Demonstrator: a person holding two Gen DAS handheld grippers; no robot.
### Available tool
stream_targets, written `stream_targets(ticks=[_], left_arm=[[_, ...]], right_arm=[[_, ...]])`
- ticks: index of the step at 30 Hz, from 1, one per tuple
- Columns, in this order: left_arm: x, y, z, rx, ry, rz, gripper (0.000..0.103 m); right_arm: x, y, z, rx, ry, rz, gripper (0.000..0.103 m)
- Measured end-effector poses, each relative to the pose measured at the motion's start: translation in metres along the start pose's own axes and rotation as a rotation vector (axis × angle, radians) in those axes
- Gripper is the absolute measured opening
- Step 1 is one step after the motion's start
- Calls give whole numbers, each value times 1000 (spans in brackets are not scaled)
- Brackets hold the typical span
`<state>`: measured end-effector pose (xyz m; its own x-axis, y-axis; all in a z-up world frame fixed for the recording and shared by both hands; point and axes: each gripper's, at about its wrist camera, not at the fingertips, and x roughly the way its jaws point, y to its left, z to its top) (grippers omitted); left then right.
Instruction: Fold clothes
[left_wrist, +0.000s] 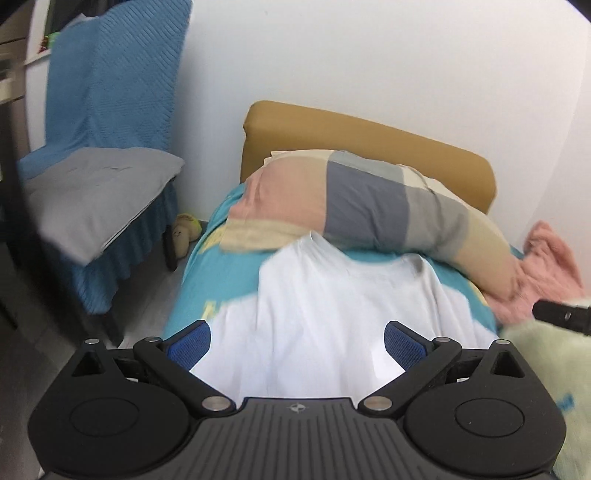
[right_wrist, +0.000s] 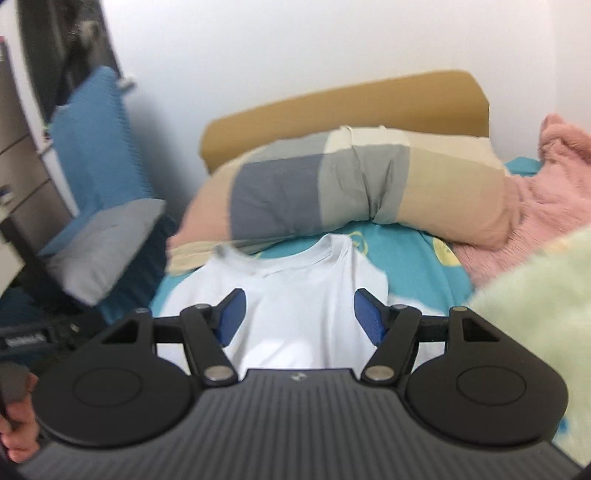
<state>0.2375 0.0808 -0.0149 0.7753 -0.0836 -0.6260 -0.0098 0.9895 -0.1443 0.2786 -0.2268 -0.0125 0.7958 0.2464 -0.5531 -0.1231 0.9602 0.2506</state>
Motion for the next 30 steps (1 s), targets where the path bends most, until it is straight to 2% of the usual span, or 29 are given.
stream_targets(ticks=[3, 8, 12, 16, 19, 23, 30], left_arm=[[-47, -1, -30, -25, -11, -7, 101], [-120, -1, -75, -73, -24, -15, 101], [-154, -2, -93, -42, -81, 16, 101], [-167, -2, -100, 2, -132, 44, 101], [-171, 0, -108, 22, -157, 60, 101], [-158, 3, -118, 21, -137, 70, 101], [-134, 0, -131, 6, -87, 33, 101]], right_arm=[[-60, 14, -23, -11, -37, 20, 67], [-135, 27, -56, -6, -77, 48, 67], [-172, 30, -78, -7, -113, 66, 67], [-184, 19, -93, 29, -124, 77, 67], [-183, 9, -104, 43, -126, 46, 67], [-179, 5, -122, 12, -138, 12, 67], [-168, 11, -134, 13, -134, 45, 67]])
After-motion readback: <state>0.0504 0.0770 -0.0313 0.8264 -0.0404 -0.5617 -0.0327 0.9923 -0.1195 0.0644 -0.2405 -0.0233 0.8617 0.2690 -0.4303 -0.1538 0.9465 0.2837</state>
